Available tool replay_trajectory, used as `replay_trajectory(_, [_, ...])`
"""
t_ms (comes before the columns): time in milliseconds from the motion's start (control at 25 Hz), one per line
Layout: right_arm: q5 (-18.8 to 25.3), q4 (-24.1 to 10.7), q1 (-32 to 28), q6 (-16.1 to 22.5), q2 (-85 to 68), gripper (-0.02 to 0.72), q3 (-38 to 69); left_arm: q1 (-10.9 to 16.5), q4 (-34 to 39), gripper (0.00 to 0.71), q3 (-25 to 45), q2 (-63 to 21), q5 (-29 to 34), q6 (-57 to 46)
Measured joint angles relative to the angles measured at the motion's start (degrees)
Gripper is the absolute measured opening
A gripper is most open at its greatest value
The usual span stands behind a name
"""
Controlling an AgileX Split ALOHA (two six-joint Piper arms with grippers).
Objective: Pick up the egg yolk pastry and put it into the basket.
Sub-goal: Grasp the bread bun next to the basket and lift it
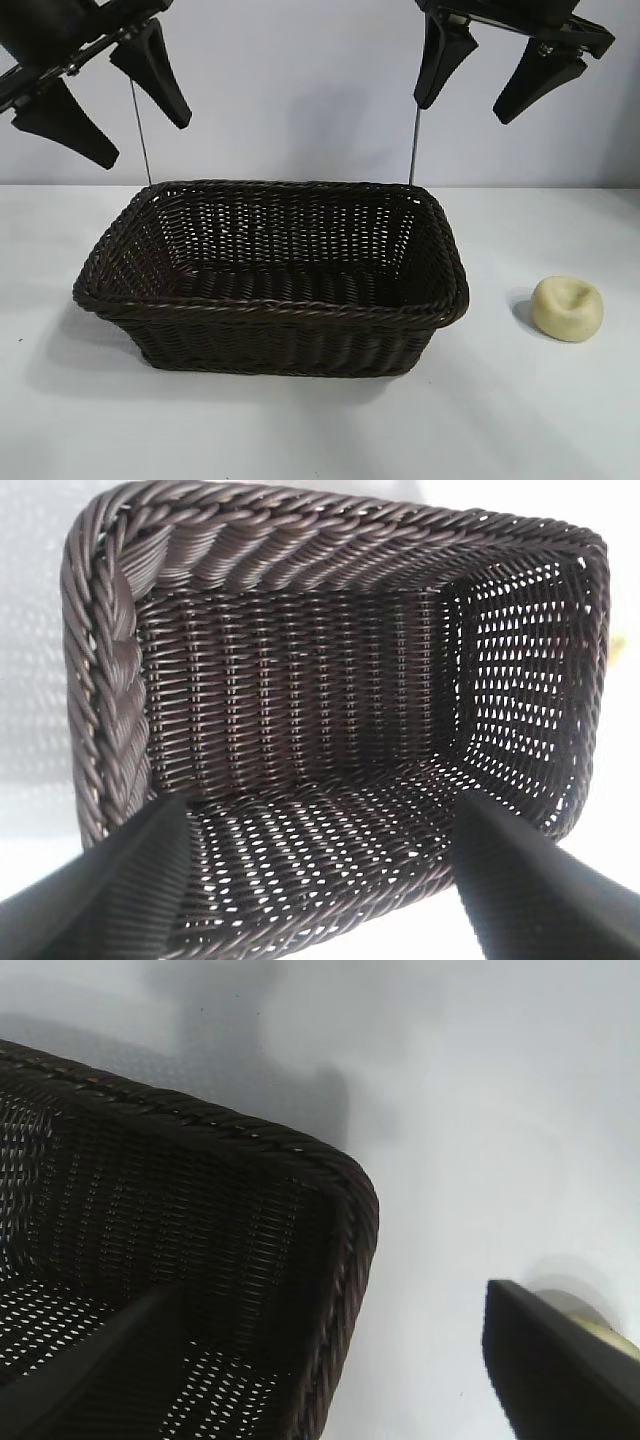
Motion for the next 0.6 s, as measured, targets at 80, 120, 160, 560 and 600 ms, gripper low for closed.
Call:
replay_trajectory(80, [0.0, 0.0, 0.0, 0.0, 0.0, 0.591, 0.0, 0.0, -0.07, 0.531, 0.0, 0.0, -0.06, -0.68])
replay_trajectory(120, [0.0, 0.0, 0.0, 0.0, 0.0, 0.591, 0.0, 0.0, -0.07, 0.531, 0.0, 0.0, -0.14, -1.17])
replay_trajectory(160, [0.0, 0.0, 0.0, 0.0, 0.0, 0.591, 0.0, 0.0, -0.14, 0.531, 0.0, 0.0, -0.26, -1.45])
replay_trajectory(560, [0.43, 0.0, 0.0, 0.13, 0.0, 0.591, 0.0, 0.0, -0.13, 0.531, 0.0, 0.0, -0.81, -2.0])
replay_trajectory(600, [0.76, -0.08, 0.0, 0.21, 0.0, 0.591, 0.0, 0.0, -0.13, 0.531, 0.0, 0.0, -0.81, -2.0])
